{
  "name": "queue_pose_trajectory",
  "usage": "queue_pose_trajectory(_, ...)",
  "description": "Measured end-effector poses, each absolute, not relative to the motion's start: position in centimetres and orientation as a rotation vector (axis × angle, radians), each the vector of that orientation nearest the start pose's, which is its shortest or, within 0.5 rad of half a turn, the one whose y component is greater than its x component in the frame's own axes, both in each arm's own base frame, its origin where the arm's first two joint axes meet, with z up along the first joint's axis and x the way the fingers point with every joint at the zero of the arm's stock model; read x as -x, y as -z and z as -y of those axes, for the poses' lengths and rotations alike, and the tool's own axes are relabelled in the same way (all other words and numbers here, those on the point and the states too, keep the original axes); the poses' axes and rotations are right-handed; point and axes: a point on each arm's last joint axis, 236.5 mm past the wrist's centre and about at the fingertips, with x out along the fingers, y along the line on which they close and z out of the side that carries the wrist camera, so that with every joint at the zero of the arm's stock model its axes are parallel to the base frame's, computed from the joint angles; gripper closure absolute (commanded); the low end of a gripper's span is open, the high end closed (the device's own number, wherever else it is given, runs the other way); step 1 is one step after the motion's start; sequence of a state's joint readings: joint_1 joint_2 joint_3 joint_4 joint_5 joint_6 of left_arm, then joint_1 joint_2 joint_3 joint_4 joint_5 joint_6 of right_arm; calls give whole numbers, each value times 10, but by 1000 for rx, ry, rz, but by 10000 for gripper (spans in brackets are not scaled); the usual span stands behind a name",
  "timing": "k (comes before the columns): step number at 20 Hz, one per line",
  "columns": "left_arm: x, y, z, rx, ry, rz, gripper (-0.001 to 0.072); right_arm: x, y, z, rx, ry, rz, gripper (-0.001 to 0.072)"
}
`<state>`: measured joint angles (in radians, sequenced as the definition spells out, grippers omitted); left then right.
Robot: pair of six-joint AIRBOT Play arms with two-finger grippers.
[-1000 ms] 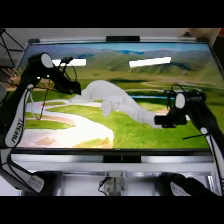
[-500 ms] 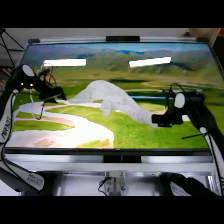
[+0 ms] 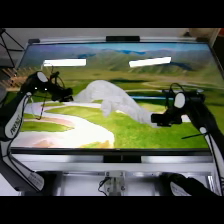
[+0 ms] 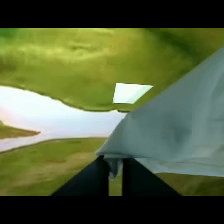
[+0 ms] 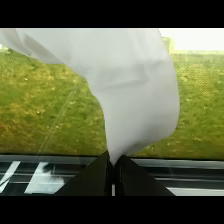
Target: Fold the shirts.
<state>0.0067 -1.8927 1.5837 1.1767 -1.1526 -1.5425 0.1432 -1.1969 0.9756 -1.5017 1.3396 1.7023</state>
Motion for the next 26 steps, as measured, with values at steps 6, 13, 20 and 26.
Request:
queue_pose_trajectory(6,-502,61,88,375,237,-1331,679,-287,21,-80,-150,-108,-1562,648)
queue_pose_trajectory(13,-527,-290,45,244,266,-550,680,-381,-190,-104,-227,-290,-985,648)
queue_pose_trajectory(20,-330,-551,-21,238,57,180,680,-316,-481,10,-125,14,-143,648)
queue_pose_trajectory(26,-269,-535,-29,199,-49,174,679,-271,-522,39,-73,145,-8,648)
